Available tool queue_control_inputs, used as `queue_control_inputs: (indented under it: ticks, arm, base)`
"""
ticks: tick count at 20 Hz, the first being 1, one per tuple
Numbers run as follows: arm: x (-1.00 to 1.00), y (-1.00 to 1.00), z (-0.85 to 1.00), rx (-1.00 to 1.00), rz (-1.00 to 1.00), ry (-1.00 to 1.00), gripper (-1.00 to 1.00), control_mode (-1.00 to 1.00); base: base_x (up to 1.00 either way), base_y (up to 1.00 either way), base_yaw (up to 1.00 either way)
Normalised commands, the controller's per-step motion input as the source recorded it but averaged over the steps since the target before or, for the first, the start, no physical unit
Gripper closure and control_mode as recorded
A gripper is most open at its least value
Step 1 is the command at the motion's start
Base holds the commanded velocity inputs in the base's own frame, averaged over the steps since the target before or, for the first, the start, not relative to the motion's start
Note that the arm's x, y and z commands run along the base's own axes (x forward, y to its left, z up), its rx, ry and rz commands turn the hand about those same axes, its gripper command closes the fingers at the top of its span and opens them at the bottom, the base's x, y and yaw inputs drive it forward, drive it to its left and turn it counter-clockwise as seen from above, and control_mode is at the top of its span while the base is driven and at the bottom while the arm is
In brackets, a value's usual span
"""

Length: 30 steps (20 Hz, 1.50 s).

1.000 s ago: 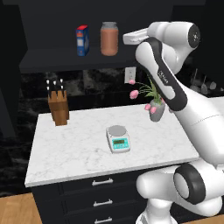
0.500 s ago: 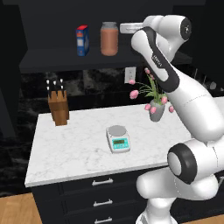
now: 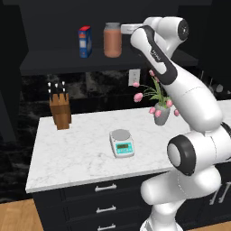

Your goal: Pick the honey bottle and place it on the digital scale for weighing, and close the cabinet.

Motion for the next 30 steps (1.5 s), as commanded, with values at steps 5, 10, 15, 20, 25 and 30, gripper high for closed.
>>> queue_control_inputs:
  ticks: [5, 10, 15, 20, 25, 30]
  arm:
    - [0.16, 0.03, -0.02, -0.03, -0.05, -0.02, -1.00, -1.00]
    - [0.20, 0.05, 0.09, 0.00, -0.02, 0.00, -1.00, -1.00]
    - [0.35, 0.13, 0.05, -0.04, -0.01, 0.02, -1.00, -1.00]
    - [0.43, 0.02, 0.00, -0.03, 0.00, 0.00, -1.00, -1.00]
    - [0.07, 0.23, 0.04, -0.04, 0.00, 0.00, -1.00, -1.00]
    - [0.03, 0.09, 0.10, 0.00, 0.00, -0.01, -1.00, -1.00]
  base:
    - [0.00, 0.00, 0.00]
    - [0.00, 0.00, 0.00]
    - [0.00, 0.00, 0.00]
    - [0.00, 0.00, 0.00]
    - [0.00, 0.00, 0.00]
    - [0.00, 0.00, 0.00]
